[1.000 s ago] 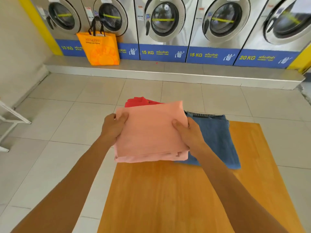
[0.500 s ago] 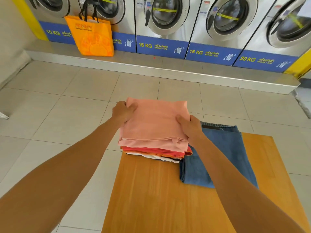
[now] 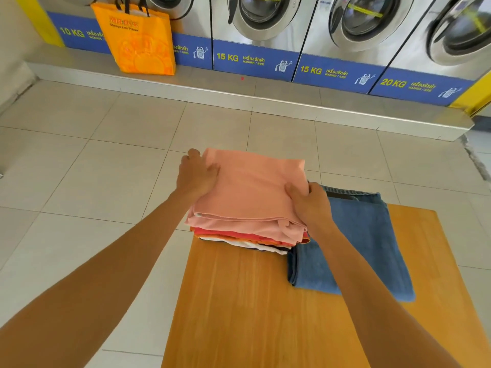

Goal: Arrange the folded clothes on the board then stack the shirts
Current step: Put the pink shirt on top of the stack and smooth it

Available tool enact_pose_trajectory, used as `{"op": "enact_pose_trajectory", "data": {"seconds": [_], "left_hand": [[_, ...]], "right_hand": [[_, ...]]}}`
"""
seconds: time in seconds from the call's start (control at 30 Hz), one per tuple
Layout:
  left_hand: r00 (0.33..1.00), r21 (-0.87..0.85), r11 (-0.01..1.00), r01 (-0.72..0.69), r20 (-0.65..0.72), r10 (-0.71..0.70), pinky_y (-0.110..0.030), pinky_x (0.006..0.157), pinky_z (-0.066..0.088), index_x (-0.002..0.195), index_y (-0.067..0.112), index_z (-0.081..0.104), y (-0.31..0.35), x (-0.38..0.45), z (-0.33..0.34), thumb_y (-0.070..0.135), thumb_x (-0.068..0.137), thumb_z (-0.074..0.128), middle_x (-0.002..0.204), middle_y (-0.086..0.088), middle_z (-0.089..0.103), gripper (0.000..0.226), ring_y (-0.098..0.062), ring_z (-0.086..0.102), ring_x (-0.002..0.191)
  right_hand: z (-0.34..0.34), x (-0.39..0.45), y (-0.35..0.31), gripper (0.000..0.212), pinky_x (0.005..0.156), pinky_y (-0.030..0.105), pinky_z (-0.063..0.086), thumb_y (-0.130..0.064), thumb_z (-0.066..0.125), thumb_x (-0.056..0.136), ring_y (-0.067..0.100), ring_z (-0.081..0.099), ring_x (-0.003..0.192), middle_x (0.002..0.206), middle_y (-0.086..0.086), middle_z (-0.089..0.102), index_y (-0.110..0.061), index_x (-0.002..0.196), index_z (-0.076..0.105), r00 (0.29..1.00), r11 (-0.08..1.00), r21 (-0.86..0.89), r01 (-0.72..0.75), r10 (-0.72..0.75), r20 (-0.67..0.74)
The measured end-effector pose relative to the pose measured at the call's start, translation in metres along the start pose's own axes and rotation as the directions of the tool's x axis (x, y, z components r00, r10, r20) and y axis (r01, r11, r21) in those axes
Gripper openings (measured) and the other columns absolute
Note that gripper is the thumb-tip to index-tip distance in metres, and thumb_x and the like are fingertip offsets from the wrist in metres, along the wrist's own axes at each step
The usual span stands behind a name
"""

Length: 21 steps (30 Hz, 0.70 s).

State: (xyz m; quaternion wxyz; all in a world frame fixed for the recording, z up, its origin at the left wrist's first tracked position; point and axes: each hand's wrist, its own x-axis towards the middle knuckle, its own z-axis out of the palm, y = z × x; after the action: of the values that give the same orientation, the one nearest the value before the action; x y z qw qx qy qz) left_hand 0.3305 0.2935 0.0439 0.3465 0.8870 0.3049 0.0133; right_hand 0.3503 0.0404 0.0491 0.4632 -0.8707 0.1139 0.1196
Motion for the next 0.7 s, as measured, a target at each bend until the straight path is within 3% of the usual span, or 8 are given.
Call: {"op": "enact_pose_trajectory", "data": {"seconds": [0.1, 0.2, 0.3, 0.4, 0.5, 0.6, 0.7], "left_hand": [[0.957, 0.153, 0.960, -0.234, -0.138, 0.255, -0.044, 0.101, 0.040, 0.133, 0.014, 0.050, 0.002, -0.032, -0.007, 0.025, 0.090, 0.061, 0.139, -0.011, 0.046, 0.046, -0.031, 0.043, 0.127], [0.888, 0.143, 0.882, -0.449, -0.038, 0.458, -0.044, 0.111, 0.031, 0.126, 0.017, 0.059, 0.005, -0.081, -0.003, 0.025, 0.089, 0.063, 0.144, -0.006, 0.046, 0.038, -0.027, 0.040, 0.134], [0.833, 0.140, 0.822, -0.552, 0.053, 0.550, -0.044, 0.117, 0.023, 0.126, 0.018, 0.059, 0.000, -0.111, 0.012, 0.027, 0.088, 0.065, 0.146, -0.004, 0.044, 0.039, -0.024, 0.034, 0.139], [0.816, 0.132, 0.806, -0.577, 0.110, 0.567, -0.048, 0.120, 0.015, 0.125, 0.021, 0.058, -0.003, -0.114, 0.020, 0.030, 0.087, 0.063, 0.147, -0.002, 0.041, 0.039, -0.022, 0.027, 0.144], [0.812, 0.138, 0.801, -0.582, 0.152, 0.564, -0.048, 0.121, 0.006, 0.125, 0.025, 0.058, -0.003, -0.116, 0.021, 0.035, 0.083, 0.063, 0.150, 0.001, 0.037, 0.044, -0.020, 0.021, 0.147], [0.810, 0.187, 0.789, -0.585, 0.163, 0.563, -0.050, 0.121, 0.009, 0.126, 0.030, 0.062, 0.000, -0.120, 0.018, 0.044, 0.087, 0.063, 0.151, 0.001, 0.040, 0.041, -0.021, 0.025, 0.146], [0.819, 0.230, 0.787, -0.572, 0.128, 0.559, -0.051, 0.120, 0.017, 0.122, 0.032, 0.068, 0.004, -0.117, 0.015, 0.041, 0.094, 0.058, 0.144, 0.002, 0.052, 0.031, -0.022, 0.037, 0.140]], "right_hand": [[-0.014, -0.007, -0.005, 0.034, 0.064, 0.029, 0.042, -0.036, 0.059, 0.095, 0.014, 0.057, 0.089, 0.097, -0.006, 0.058, -0.016, 0.121, 0.052, 0.998, 0.999, 0.006, 0.040, -0.040, -0.057], [-0.025, -0.024, -0.002, 0.029, 0.076, 0.032, 0.050, -0.031, 0.058, 0.095, 0.009, 0.057, 0.089, 0.094, -0.013, 0.059, -0.019, 0.121, 0.052, 0.990, 0.997, 0.000, 0.080, -0.080, -0.112], [-0.027, -0.041, 0.009, 0.021, 0.081, 0.039, 0.055, -0.030, 0.058, 0.093, 0.014, 0.060, 0.096, 0.107, -0.006, 0.062, -0.024, 0.113, 0.054, 0.984, 0.992, -0.032, 0.120, -0.123, -0.131], [-0.025, -0.055, 0.019, 0.016, 0.076, 0.038, 0.055, -0.033, 0.057, 0.093, 0.014, 0.061, 0.093, 0.108, -0.005, 0.063, -0.025, 0.108, 0.054, 0.981, 0.987, -0.078, 0.140, -0.150, -0.127], [-0.025, -0.064, 0.024, 0.021, 0.065, 0.033, 0.050, -0.040, 0.056, 0.094, 0.009, 0.059, 0.079, 0.095, -0.006, 0.063, -0.021, 0.104, 0.052, 0.996, 0.991, -0.109, 0.073, -0.079, -0.043], [-0.027, -0.068, 0.024, 0.032, 0.060, 0.034, 0.046, -0.044, 0.056, 0.095, 0.015, 0.058, 0.069, 0.081, 0.000, 0.062, -0.012, 0.095, 0.056, 0.999, 0.997, -0.078, 0.027, -0.025, 0.023], [-0.035, -0.067, 0.018, 0.022, 0.062, 0.039, 0.053, -0.035, 0.058, 0.094, 0.022, 0.066, 0.076, 0.084, 0.002, 0.067, -0.013, 0.093, 0.058, 1.000, 1.000, 0.014, 0.011, -0.011, -0.003]]}}
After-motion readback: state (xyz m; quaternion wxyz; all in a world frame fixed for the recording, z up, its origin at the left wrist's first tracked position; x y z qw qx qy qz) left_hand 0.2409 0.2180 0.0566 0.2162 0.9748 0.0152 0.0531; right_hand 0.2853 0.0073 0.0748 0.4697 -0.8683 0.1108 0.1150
